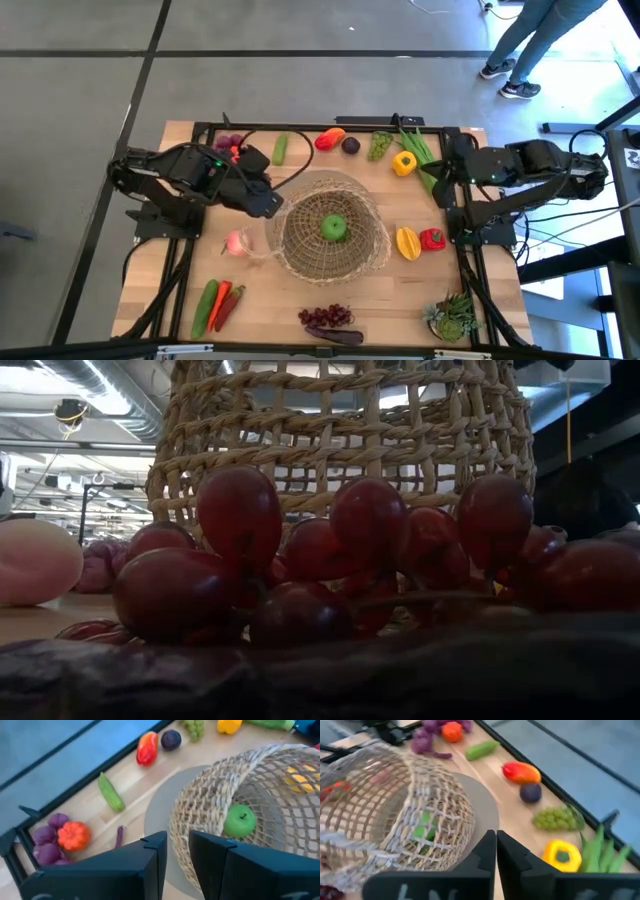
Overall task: Build produce basket
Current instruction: Put the red bell pepper into the brown basket
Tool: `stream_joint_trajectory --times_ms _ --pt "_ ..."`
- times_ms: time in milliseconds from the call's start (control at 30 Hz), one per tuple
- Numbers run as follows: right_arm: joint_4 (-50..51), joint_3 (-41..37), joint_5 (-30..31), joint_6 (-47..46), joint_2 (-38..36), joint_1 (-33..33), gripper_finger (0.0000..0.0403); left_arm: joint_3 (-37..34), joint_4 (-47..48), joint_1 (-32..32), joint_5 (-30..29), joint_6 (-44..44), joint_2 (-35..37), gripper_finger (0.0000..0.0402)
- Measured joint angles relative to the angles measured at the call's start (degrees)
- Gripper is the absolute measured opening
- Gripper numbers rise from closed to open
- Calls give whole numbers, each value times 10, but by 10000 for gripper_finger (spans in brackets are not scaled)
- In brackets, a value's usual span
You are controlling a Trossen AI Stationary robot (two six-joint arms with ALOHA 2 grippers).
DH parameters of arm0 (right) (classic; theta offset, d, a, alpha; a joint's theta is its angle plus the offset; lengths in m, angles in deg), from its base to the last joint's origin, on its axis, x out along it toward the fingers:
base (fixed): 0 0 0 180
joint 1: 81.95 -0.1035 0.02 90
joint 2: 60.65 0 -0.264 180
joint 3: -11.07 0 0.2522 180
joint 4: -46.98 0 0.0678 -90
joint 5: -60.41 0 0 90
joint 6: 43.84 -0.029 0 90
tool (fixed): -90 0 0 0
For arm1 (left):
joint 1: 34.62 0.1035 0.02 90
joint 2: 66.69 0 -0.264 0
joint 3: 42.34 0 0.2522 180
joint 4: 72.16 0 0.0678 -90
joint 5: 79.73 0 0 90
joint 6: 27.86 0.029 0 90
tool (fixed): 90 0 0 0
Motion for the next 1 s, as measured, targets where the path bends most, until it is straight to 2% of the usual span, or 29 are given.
stream_joint_trajectory --times_ms 100,200,400,533,767,1000 --pt "48 28 -35 -54 13 17 38 0 -1 4 -3 7 9 69" --pt "93 32 -96 -89 17 27 63 0 0 14 -2 9 19 69" --pt "201 -1 -256 -9 20 25 94 0 0 31 0 37 21 69" --pt "209 -50 -329 56 19 24 96 0 0 34 10 40 24 69" --pt "184 -155 -393 189 20 24 91 0 0 34 15 49 23 69" --pt "110 -260 -428 207 21 24 90 0 0 33 15 48 23 69"
